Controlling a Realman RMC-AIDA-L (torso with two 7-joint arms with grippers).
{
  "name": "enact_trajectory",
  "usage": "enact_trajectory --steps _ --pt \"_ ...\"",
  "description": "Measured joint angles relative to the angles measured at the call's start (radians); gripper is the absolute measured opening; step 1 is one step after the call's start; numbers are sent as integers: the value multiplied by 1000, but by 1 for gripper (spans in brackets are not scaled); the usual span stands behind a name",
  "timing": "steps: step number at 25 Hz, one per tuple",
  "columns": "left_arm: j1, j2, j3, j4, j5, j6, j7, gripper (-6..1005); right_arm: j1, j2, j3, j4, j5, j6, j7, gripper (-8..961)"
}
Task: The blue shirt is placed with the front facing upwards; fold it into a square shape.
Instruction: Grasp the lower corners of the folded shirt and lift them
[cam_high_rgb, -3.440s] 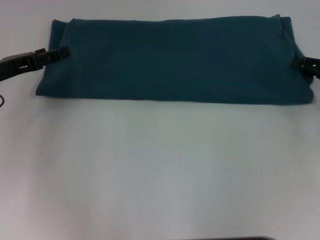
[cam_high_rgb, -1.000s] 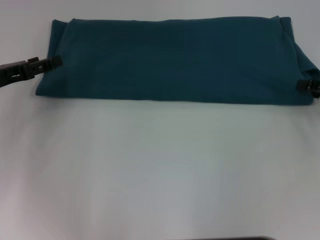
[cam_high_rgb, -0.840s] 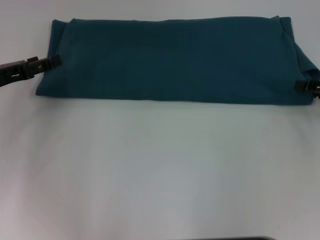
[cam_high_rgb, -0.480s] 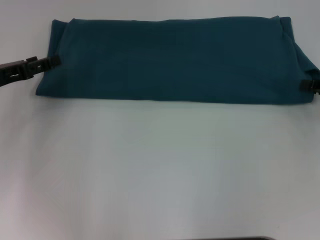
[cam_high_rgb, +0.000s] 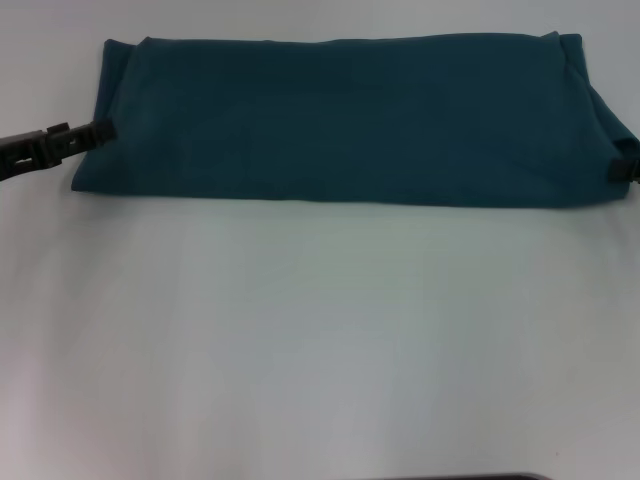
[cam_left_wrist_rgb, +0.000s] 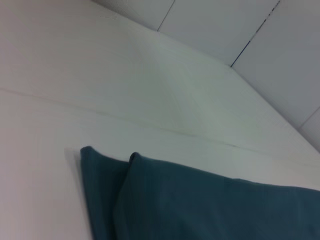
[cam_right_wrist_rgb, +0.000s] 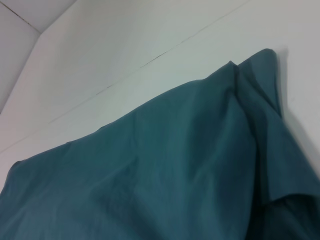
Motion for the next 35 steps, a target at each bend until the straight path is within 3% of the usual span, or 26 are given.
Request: enact_trajectory --steps 7,13,20,35 --pt "13 3 0 3 6 -26 -13 842 1 0 1 0 0 5 0 15" --pt "6 19 9 65 20 -66 -12 842 4 0 4 0 0 8 2 17" --pt "0 17 21 90 35 -115 -6 842 8 0 5 0 0 8 8 18" --pt "8 26 24 89 75 -71 -24 842 11 0 6 0 0 7 11 21"
